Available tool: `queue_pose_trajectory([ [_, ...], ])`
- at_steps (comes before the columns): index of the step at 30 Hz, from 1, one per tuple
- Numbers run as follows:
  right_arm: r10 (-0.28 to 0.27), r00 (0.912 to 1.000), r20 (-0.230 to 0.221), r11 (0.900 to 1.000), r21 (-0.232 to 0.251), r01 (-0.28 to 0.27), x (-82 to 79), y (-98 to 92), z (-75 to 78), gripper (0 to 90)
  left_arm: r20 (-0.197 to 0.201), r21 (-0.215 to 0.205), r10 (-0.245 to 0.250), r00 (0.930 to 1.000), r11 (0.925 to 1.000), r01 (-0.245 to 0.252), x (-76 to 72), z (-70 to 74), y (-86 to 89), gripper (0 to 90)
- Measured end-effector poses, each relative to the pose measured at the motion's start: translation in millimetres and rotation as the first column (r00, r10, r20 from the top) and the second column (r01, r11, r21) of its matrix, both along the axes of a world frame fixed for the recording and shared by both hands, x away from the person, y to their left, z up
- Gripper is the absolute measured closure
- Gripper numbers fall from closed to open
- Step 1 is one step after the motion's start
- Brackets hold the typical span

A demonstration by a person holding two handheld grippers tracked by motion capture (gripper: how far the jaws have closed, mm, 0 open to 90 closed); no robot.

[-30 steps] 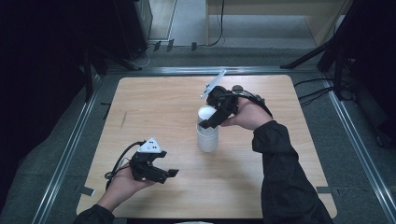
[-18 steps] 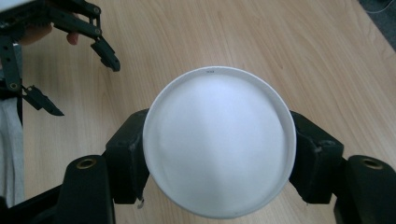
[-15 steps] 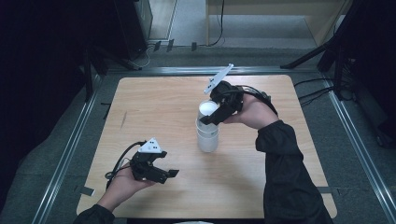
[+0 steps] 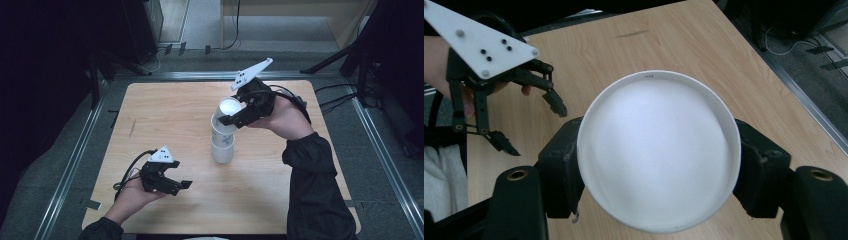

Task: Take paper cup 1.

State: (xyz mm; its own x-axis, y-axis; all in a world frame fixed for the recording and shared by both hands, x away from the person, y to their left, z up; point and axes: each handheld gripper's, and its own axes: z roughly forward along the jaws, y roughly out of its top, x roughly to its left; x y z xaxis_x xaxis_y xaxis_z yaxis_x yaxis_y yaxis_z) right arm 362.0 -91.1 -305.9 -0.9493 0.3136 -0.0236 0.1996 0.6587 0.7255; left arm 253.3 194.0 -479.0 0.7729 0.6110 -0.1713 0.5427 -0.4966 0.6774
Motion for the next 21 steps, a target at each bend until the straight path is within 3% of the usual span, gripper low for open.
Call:
queue_pose_trajectory([
  [9, -0.025, 0.9997, 0.009, 1.000, 0.005, 0.025, -16.2, -20.1, 7.8, 32.6, 0.005, -0.017, -0.038, 0.9993, 0.9991, 0.038, 9.2, 3.5, -7.3, 15.2],
  [18, -0.028, 0.9996, -0.008, 1.000, -0.010, 0.028, -27.2, -39.4, -2.4, 32.7, 0.001, -0.054, -0.094, 0.9956, 0.9941, 0.094, 23.4, 6.9, -13.1, 15.2],
  [21, -0.021, 0.9994, -0.026, 1.000, 0.001, 0.021, -31.9, -52.5, -9.5, 32.9, 0.006, -0.046, -0.109, 0.9940, 0.9929, 0.109, 27.5, 7.3, -15.0, 15.2],
])
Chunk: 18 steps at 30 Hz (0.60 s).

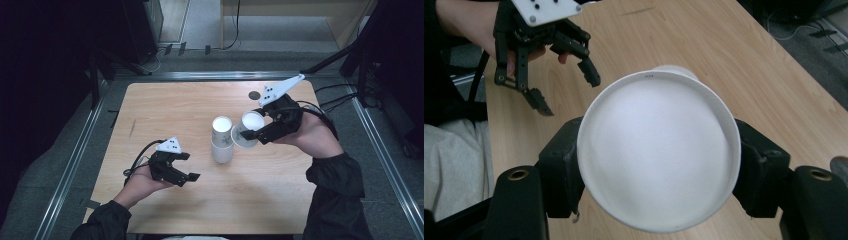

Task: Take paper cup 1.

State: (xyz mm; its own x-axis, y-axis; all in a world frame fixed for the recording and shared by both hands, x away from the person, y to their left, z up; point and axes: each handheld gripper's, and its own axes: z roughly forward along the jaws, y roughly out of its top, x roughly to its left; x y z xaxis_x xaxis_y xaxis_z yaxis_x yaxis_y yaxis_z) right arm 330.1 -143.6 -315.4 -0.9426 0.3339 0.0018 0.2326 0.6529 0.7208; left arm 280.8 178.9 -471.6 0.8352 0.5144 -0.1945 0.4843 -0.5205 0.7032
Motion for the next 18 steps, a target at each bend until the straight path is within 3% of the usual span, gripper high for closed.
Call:
queue_pose_trajectory([
  [7, -0.005, 0.9999, -0.016, 1.000, 0.008, 0.005, -8.7, -10.4, -11.6, 33.1, 0.002, -0.012, -0.026, 0.9997, 0.9996, 0.026, 8.7, 2.2, -5.1, 15.2],
  [13, 0.016, 0.9985, -0.053, 1.000, -0.010, -0.016, -15.4, -8.9, -36.9, 33.1, -0.015, -0.045, -0.050, 0.9986, 0.9978, 0.050, 12.5, 4.9, -3.7, 15.2],
  [18, 0.028, 0.9975, -0.065, 0.999, -0.015, -0.029, -17.7, -7.2, -53.4, 33.1, -0.012, -0.043, -0.058, 0.9983, 0.9974, 0.057, 11.4, 5.0, -3.7, 15.2],
])
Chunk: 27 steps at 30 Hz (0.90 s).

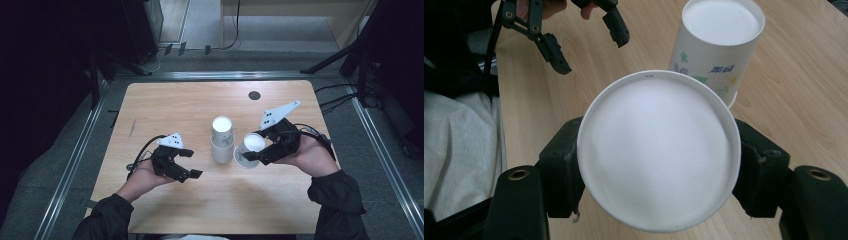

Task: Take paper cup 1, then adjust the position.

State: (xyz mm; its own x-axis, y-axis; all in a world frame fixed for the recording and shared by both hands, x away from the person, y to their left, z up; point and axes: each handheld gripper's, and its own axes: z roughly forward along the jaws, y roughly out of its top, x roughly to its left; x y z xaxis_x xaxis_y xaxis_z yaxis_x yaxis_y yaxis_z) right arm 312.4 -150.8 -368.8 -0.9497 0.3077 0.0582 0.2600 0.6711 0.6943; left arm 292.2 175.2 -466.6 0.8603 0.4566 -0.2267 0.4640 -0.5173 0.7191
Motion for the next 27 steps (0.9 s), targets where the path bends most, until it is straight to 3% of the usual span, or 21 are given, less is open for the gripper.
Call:
queue_pose_trajectory([
  [8, 0.008, 0.9999, -0.006, 0.999, 0.037, -0.008, -3.7, 4.0, -26.3, 33.2, 0.009, 0.014, -0.006, 0.9999, 0.9999, 0.006, -0.7, -1.3, -1.4, 15.2],
  [11, 0.020, 0.9997, -0.011, 0.999, 0.049, -0.019, -5.9, 9.3, -43.9, 33.3, 0.014, 0.018, -0.017, 0.9998, 0.9997, 0.016, -1.3, -2.0, -2.8, 15.2],
  [16, 0.028, 0.9991, -0.030, 0.998, 0.049, -0.027, -8.8, 16.1, -60.9, 33.5, 0.018, 0.023, -0.023, 0.9996, 0.9995, 0.022, -3.8, -2.0, -3.0, 15.2],
  [27, 0.085, 0.9958, -0.034, 0.994, 0.066, -0.082, -12.0, 25.3, -75.4, 33.4, 0.027, 0.012, -0.039, 0.9989, 0.9992, 0.038, -8.0, -2.3, -3.9, 15.2],
])
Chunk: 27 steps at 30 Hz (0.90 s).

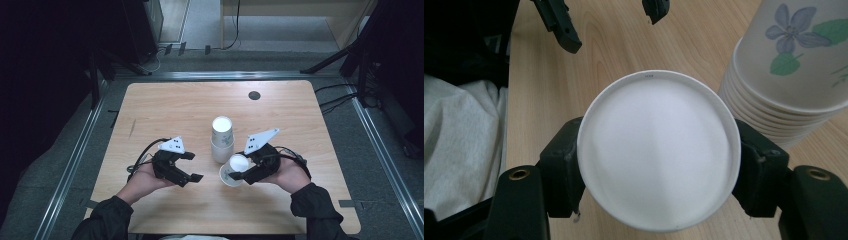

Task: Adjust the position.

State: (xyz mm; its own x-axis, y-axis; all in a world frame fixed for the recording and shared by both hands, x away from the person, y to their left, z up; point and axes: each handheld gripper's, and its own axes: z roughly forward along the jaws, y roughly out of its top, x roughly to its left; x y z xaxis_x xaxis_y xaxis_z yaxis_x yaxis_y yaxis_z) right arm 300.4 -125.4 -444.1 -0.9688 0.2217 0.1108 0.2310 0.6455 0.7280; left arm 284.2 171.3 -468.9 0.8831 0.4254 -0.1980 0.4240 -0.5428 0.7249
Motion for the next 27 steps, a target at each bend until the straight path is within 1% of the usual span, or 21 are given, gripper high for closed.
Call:
queue_pose_trajectory([
  [1, 0.004, 1.0000, -0.005, 1.000, 0.004, -0.004, 1.2, 1.4, -0.8, 33.4, -0.001, -0.001, -0.004, 1.0000, 1.0000, 0.004, -0.4, -0.1, -0.3, 15.2],
  [3, 0.012, 0.9997, -0.022, 1.000, 0.026, -0.012, 2.1, 5.2, -1.9, 33.5, -0.001, -0.005, -0.008, 1.0000, 1.0000, 0.008, -0.5, -0.4, -1.4, 15.2],
  [9, 0.042, 0.9990, -0.014, 0.999, 0.034, -0.042, 0.8, 11.6, -3.3, 33.5, -0.011, -0.023, -0.025, 0.9996, 0.9994, 0.025, -0.1, -0.9, -4.4, 14.9],
  [11, 0.047, 0.9988, -0.016, 0.998, 0.043, -0.046, 0.5, 13.9, -4.0, 33.4, -0.007, -0.022, -0.036, 0.9993, 0.9991, 0.036, -0.7, -1.0, -6.5, 13.4],
  [12, 0.057, 0.9981, -0.023, 0.997, 0.055, -0.055, 0.4, 16.0, -4.8, 33.5, -0.008, -0.022, -0.044, 0.9990, 0.9988, 0.043, -1.2, -1.3, -7.9, 13.2],
  [14, 0.059, 0.9980, -0.023, 0.997, 0.059, -0.058, 0.7, 16.8, -5.2, 33.4, -0.007, -0.020, -0.049, 0.9988, 0.9986, 0.049, -2.1, -1.3, -10.0, 13.1],
  [16, 0.068, 0.9970, -0.037, 0.996, 0.062, -0.066, 0.6, 19.1, -6.0, 33.4, -0.008, -0.032, -0.057, 0.9983, 0.9979, 0.057, -2.7, -1.0, -11.6, 12.9],
  [19, 0.082, 0.9958, -0.042, 0.994, 0.078, -0.078, 0.1, 23.7, -5.8, 33.4, -0.023, -0.054, -0.072, 0.9972, 0.9961, 0.070, -2.7, -2.0, -13.5, 12.6],
  [24, 0.087, 0.9951, -0.046, 0.992, 0.094, -0.083, -0.9, 29.4, -4.6, 33.4, -0.023, -0.057, -0.090, 0.9957, 0.9945, 0.088, -3.6, -3.0, -18.0, 12.6],
  [27, 0.094, 0.9944, -0.048, 0.990, 0.106, -0.089, -1.8, 31.4, -3.4, 33.5, -0.013, -0.054, -0.099, 0.9950, 0.9937, 0.098, -4.9, -3.2, -21.1, 12.6],
])
